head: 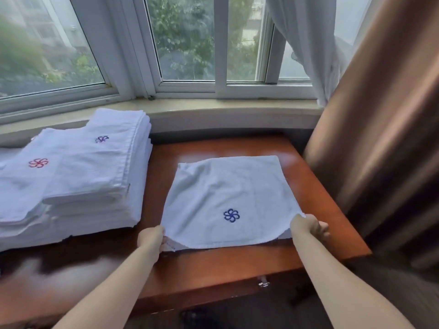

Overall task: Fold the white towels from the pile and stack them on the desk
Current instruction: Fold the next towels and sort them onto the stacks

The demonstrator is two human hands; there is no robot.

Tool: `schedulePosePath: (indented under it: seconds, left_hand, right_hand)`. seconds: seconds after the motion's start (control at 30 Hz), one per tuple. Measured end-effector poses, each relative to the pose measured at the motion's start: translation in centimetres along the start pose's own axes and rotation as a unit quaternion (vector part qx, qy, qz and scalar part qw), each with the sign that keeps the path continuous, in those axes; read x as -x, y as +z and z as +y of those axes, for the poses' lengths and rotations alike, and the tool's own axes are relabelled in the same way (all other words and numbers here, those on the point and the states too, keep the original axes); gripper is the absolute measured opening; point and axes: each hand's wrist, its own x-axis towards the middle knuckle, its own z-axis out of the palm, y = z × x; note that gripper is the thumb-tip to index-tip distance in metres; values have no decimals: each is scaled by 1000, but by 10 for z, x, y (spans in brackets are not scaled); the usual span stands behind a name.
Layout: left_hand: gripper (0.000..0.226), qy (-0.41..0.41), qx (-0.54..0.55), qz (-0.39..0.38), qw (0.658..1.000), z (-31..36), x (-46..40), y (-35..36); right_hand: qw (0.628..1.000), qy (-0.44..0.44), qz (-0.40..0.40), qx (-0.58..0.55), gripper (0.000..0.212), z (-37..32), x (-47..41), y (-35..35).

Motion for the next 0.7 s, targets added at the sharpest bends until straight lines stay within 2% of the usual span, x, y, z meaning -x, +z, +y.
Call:
schedulePosePath:
  seconds: [0.03, 0.1, 0.17, 0.2, 0.3, 0.4, 0.53, 0.63, 0.7]
  left_hand:
    - [7, 15, 58, -31, 998, 13, 2, 1]
    - [12, 70, 206, -97, 971, 44, 10, 3]
    - [17, 138, 250, -95, 954, 58, 14, 6]
    - [15, 147, 218, -73, 962, 55, 14, 7]
    - [13, 76, 40, -26, 996, -1, 2, 8]
    - [25, 31, -40, -7, 999, -35, -9, -1]
    - [17, 49, -81, -4, 996, -31, -11, -8]
    - [19, 140, -116, 37, 983, -27, -5, -4]
    - [18, 207, -60, 57, 975, -15, 1, 1]
  right_hand:
    - [998, -15, -6, -63, 34, -15, 5, 0]
    - [984, -128, -29, -119, 25, -39, 9, -2]
    - [966, -190, 3, -178, 19, -52, 9, -7]
    - [962, -198, 15, -188, 19, -49, 7, -9]
    - [981, -95, -8, -166, 26, -8, -3, -8]
    - [996, -11, -20, -81, 28, 37, -18, -13]
    - [997, -41, -54, -46, 13, 46, -26, -21]
    - [995, -84, -38, -43, 14, 40, -23, -21]
    - [986, -147, -19, -70, 19, 26, -18, -20]
